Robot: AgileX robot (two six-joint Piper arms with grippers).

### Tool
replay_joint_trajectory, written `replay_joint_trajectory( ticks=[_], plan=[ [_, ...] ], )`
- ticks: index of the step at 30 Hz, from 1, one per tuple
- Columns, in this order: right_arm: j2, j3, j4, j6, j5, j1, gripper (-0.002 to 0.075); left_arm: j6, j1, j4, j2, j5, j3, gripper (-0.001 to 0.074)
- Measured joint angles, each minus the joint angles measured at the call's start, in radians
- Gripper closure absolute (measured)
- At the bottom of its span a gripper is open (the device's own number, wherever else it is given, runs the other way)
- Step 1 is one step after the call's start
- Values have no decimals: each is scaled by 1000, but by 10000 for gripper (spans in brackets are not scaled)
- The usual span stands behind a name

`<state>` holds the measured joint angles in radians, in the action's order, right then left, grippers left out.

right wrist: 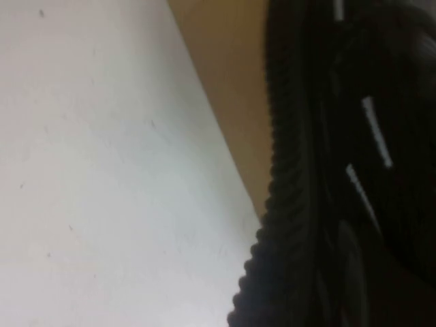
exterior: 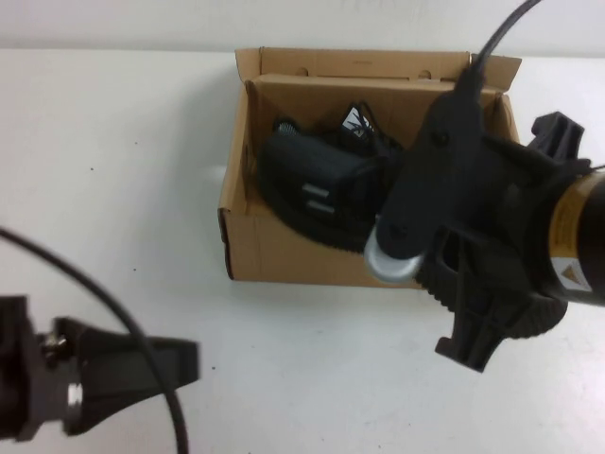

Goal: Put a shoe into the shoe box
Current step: Hand over the shoe

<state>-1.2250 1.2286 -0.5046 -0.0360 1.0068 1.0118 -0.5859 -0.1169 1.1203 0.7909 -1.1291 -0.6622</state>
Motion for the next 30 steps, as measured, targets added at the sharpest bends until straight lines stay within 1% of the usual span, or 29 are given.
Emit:
replay_joint_trajectory(
  ticks=[3, 5, 9, 12, 14, 16, 18, 20, 22, 23, 24, 26, 30],
  plan=[
    [37, -33, 0, -7, -25, 0, 734, -102, 0, 154, 105, -67, 0, 738],
    [66, -56, 0, -17, -27, 0, 734, -149, 0, 244, 184, -72, 0, 738],
    [122, -72, 22, -21, 11, 0, 734, -197, 0, 348, 313, -63, 0, 738],
    [164, -72, 50, -21, 38, 0, 734, -254, 0, 389, 373, -57, 0, 738],
    [190, -72, 76, -21, 40, 0, 734, -267, 0, 403, 404, -55, 0, 716],
    [206, -72, 115, -21, 33, 0, 734, -267, 0, 421, 429, -55, 0, 647],
    [212, -72, 159, -28, 24, 0, 734, -257, 0, 454, 448, -53, 0, 540],
    [212, -72, 215, -60, 19, 0, 734, -239, -3, 501, 460, -49, 0, 381],
    [208, -72, 265, -95, 19, 0, 734, -219, -5, 528, 460, -46, -3, 240],
    [204, -72, 288, -108, 17, 0, 734, -212, -7, 536, 460, -46, -5, 177],
    [203, -72, 307, -113, 16, 0, 734, -209, -8, 538, 460, -46, -9, 130],
    [194, -72, 326, -123, 5, 0, 734, -202, -14, 548, 461, -46, -10, 80],
    [182, -72, 332, -125, -13, 0, 734, -187, -43, 549, 470, -38, -10, 67]
  ],
)
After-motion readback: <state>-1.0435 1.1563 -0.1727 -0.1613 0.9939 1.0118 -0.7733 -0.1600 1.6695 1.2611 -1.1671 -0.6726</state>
